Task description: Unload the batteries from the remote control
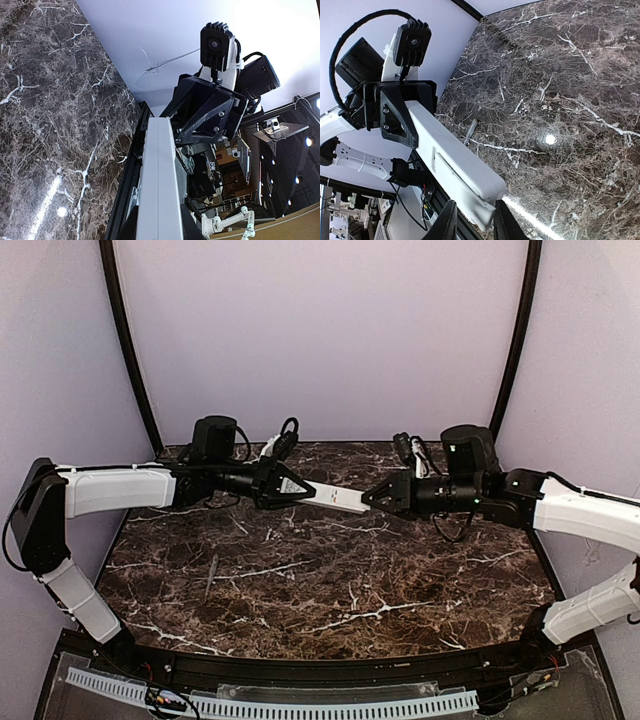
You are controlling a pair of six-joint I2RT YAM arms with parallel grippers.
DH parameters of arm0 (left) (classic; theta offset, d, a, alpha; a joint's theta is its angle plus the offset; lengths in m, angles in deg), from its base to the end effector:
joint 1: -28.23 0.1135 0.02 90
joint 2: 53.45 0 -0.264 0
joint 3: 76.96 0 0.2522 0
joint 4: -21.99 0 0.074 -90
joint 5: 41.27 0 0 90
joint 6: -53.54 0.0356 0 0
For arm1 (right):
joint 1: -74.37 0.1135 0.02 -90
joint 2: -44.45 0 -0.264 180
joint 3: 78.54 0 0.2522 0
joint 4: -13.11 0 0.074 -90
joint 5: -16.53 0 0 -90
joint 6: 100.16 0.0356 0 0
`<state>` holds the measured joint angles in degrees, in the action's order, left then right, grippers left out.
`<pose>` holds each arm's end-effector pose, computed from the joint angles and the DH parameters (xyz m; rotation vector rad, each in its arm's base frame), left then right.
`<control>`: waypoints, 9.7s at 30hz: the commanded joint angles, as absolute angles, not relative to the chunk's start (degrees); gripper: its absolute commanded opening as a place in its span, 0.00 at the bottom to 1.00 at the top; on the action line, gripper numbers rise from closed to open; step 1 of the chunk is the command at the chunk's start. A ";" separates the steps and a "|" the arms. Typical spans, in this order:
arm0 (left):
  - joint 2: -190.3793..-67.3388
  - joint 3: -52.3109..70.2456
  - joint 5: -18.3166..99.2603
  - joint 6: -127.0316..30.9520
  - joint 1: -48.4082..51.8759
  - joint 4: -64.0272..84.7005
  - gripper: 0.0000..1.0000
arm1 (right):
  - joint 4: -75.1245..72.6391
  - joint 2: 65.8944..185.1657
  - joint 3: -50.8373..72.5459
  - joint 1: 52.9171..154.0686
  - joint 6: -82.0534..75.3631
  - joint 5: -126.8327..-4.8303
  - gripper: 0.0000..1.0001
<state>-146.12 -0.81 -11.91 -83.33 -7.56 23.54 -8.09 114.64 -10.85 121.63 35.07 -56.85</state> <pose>0.2759 -0.2371 0.2819 0.6969 2.0660 -1.8820 0.1836 0.2136 0.3074 -0.2504 2.2096 1.2679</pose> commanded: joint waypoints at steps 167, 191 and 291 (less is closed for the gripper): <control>-131.08 -3.28 11.06 -50.10 -0.95 -14.65 0.00 | -50.08 138.41 8.22 119.71 12.52 -74.71 0.69; -132.80 -13.15 -0.25 -69.79 -3.34 7.57 0.00 | -18.56 116.88 -13.43 119.76 20.50 -55.21 0.81; -145.27 -4.27 45.02 -59.82 -12.64 -20.28 0.56 | -13.27 111.49 -23.77 119.81 26.33 -53.50 0.82</control>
